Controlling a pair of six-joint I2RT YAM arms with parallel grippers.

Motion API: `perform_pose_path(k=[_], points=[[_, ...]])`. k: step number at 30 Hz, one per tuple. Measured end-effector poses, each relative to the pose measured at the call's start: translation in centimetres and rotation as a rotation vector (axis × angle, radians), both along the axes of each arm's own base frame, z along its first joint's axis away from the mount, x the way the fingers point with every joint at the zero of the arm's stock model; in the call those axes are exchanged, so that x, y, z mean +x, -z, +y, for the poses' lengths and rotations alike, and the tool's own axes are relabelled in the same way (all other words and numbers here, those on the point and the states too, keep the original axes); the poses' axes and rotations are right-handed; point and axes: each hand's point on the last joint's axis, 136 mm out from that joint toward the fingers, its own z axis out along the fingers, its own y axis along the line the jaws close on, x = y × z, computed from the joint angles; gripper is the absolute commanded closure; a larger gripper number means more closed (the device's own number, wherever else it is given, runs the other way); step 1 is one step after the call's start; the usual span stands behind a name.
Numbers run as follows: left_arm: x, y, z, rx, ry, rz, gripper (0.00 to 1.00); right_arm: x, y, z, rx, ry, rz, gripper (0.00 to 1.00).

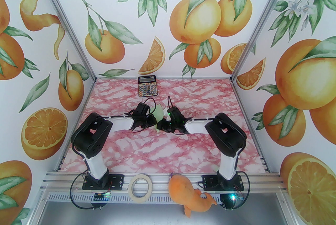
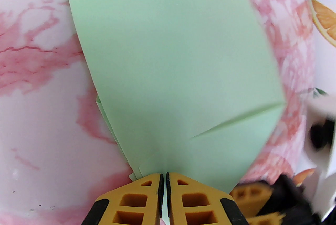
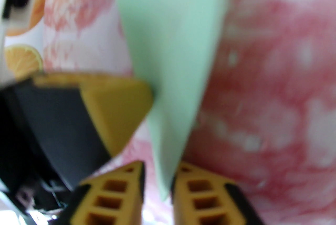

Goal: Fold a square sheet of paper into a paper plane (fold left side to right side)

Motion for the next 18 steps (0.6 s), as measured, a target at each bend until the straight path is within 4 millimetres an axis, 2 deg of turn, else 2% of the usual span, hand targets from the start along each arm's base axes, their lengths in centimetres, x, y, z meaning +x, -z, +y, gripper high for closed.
perform_pose_path(k=[2,4,8,9,10,11,15,18], points=[[0.01,-0.02,-0.05,-0.002,-0.002,0.0,0.87,-0.22,-0.02,-0.01,-0.006,-0.003,-0.001,0.87],[-0.01,-0.02,-0.13,-0.004,-0.003,0.001,0.87,-0.37,0.2,-0.19,-0.016,-0.003,0.007,0.99],[-0.03,-0.03,-0.2,-0.005,-0.003,0.0,0.86,-0.43,0.44,-0.41,-0.032,-0.004,0.007,1.0],[-0.04,-0.04,-0.24,-0.006,-0.002,0.0,0.86,-0.42,0.47,-0.45,-0.034,-0.004,0.007,0.98],[-0.06,-0.03,-0.25,-0.005,-0.001,0.0,0.86,-0.43,0.48,-0.46,-0.036,-0.004,0.007,0.85],[-0.06,-0.04,-0.26,-0.005,0.0,-0.001,0.87,-0.44,0.49,-0.47,-0.036,-0.004,0.008,0.81],[-0.09,0.01,-0.26,0.0,0.01,-0.005,0.87,-0.23,0.03,-0.26,-0.029,-0.012,-0.006,0.72],[-0.07,0.05,-0.26,0.007,0.021,-0.011,0.87,0.22,-0.28,-0.64,-0.027,-0.004,-0.015,0.69]])
